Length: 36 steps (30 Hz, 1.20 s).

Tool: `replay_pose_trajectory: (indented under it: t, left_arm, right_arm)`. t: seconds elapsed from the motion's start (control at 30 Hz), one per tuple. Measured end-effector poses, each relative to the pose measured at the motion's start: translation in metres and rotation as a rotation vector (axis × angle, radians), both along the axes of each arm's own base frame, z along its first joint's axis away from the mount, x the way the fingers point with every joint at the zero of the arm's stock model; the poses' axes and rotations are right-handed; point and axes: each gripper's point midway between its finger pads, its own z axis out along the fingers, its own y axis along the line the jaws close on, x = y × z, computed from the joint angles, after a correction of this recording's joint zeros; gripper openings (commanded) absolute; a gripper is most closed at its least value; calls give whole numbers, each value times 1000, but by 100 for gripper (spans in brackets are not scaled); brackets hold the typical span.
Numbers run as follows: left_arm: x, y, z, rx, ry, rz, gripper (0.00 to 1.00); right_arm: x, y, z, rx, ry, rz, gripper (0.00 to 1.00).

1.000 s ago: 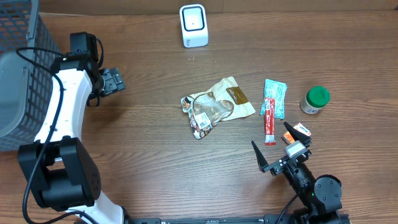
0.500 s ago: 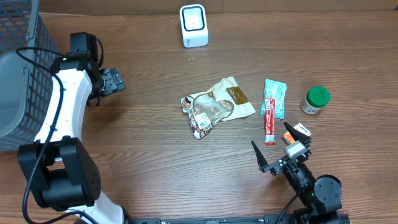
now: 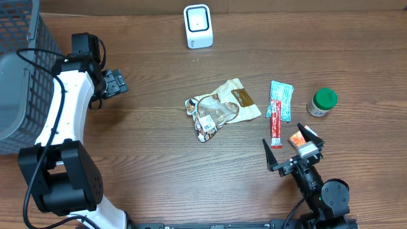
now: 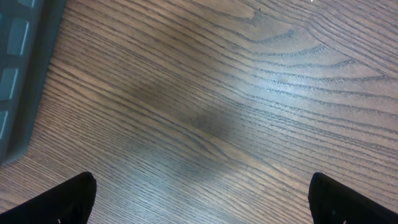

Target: Scan the item barcode

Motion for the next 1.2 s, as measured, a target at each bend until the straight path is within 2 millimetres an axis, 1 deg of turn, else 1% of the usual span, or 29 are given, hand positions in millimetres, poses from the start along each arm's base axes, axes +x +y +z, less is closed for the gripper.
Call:
replay_pose_trajectory:
  t: [0.13,0.33,1.2]
  left_arm:
    - [0,0,0,0,0,0,100]
    - [0,0,0,0,0,0,100]
    - [0,0,0,0,0,0,100]
  right_arm:
    - [1,-2,0,42,17,-13,100]
    - [1,-3,-3,61,37,-20,100]
    - [1,-4,-3,68,41,-24,100]
